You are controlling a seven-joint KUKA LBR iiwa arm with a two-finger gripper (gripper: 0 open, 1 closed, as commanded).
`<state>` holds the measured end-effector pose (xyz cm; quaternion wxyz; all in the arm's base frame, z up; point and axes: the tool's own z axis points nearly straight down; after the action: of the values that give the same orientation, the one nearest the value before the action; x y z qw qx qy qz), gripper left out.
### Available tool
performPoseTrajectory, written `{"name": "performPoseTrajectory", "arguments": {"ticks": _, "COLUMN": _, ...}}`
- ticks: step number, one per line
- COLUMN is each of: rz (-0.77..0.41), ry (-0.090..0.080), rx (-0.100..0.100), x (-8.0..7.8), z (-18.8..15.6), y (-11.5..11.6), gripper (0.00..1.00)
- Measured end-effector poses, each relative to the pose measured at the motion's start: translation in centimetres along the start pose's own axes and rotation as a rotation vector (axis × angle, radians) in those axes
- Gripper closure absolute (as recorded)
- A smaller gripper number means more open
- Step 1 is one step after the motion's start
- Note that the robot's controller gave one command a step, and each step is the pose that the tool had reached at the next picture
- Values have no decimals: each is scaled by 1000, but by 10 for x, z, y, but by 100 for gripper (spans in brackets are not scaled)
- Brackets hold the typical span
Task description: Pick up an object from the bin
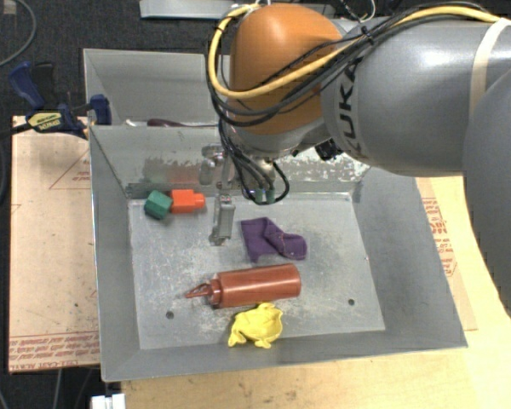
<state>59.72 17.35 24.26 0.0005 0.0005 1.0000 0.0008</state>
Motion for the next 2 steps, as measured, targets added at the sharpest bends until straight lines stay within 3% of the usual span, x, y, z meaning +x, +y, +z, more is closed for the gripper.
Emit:
{"name": "performPoseTrajectory", "arguments": {"ticks": 1, "rz": 0, "ry": 0, "rx": 0, "x": 0, "z": 0, "y": 0, "gripper": 0}}
{"name": "performPoseTrajectory", "arguments": {"ticks": 2, "rz": -75, "ry": -2, "rx": -2, "x": -6, "z": 12, "y": -27, "gripper": 0}}
